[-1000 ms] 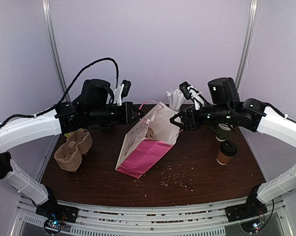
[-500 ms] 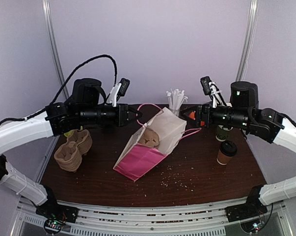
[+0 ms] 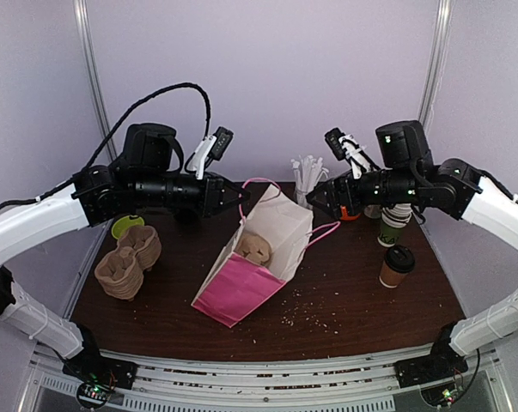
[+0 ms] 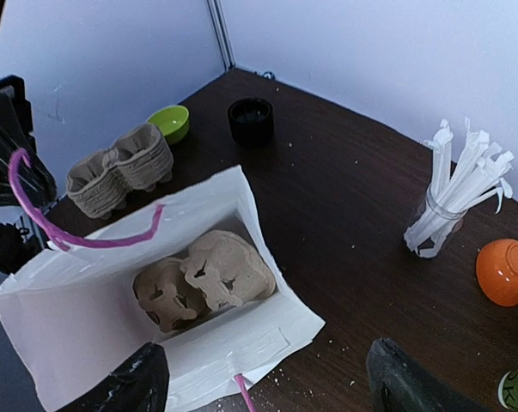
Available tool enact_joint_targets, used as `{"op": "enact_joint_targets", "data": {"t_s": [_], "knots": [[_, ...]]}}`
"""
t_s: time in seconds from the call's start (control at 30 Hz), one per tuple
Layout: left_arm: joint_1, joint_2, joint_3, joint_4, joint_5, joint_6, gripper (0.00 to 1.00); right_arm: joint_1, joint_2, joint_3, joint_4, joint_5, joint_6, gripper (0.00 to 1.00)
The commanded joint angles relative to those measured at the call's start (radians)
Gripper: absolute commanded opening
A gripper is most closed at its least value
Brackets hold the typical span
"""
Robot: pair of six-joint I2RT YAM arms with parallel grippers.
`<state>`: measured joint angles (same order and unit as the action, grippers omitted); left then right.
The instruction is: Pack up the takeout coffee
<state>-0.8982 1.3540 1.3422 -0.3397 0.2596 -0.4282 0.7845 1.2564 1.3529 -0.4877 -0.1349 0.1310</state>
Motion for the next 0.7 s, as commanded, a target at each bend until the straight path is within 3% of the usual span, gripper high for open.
{"op": "enact_joint_targets", "data": {"t_s": [0.0,0.67], "knots": [[0.005,-0.008,0.028,0.010,0.045,0.044,0.00,-0.005,0.028,-0.018,-0.029,-0.043,-0.044,0.82],[0.004,-0.012,0.051,-0.034,0.092,0.078,0.00,-0.026,0.258,0.100,0.047,-0.069,-0.113,0.75]]}}
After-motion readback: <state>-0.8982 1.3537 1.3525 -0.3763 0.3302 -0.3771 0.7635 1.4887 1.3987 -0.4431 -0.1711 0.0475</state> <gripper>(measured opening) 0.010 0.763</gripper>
